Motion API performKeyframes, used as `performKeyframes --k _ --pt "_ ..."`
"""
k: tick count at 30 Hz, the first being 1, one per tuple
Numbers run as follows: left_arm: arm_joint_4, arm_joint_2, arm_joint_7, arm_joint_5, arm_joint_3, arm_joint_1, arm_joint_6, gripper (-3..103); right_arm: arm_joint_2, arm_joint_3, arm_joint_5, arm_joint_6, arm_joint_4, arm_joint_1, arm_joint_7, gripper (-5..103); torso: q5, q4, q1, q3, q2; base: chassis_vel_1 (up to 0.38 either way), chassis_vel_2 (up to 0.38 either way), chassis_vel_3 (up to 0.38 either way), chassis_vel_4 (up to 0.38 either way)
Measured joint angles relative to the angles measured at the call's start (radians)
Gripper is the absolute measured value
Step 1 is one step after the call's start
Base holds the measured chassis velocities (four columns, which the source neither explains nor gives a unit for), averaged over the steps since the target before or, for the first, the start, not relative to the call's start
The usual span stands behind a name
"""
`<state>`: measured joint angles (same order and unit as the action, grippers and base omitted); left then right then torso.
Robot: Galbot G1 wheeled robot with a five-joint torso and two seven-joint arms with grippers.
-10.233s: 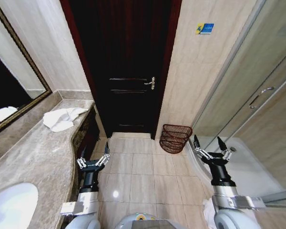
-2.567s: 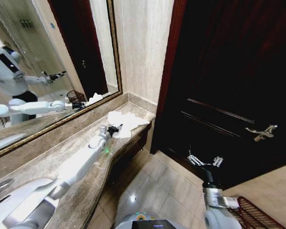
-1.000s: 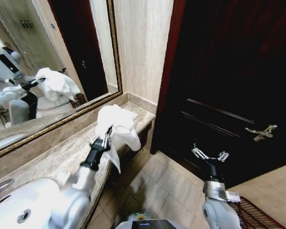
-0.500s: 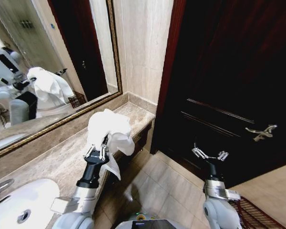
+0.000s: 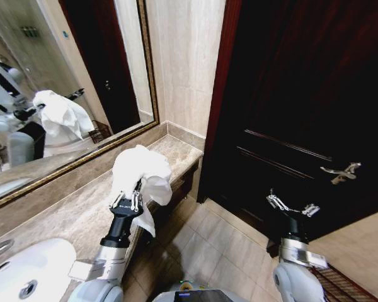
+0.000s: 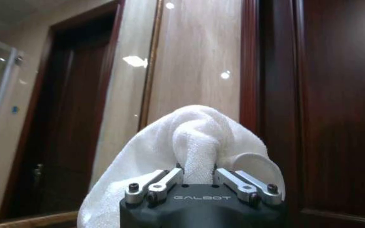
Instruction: Discard the used towel into the hamper.
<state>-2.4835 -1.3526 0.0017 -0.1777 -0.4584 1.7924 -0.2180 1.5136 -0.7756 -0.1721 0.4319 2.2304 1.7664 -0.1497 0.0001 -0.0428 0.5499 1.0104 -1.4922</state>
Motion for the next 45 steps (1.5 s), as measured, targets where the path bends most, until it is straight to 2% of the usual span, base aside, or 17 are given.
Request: performKeyframes --k 10,45 --pt "0.017 0.013 0.001 -0.062 0.013 -0.017 0.019 10 0.019 -0.025 -0.032 0.036 0.009 0.034 0.008 100 0.0 0.0001 0.0 0.0 0.0 -0.067 -0.081 -0.078 -0.07" --pt "0.037 0.009 -0.007 -0.067 0.019 -0.026 0.014 10 0.023 0.003 -0.056 0.088 0.019 0.032 0.033 100 0.0001 0.0 0.0 0.0 0.0 -0.121 -0.122 -0.119 -0.127"
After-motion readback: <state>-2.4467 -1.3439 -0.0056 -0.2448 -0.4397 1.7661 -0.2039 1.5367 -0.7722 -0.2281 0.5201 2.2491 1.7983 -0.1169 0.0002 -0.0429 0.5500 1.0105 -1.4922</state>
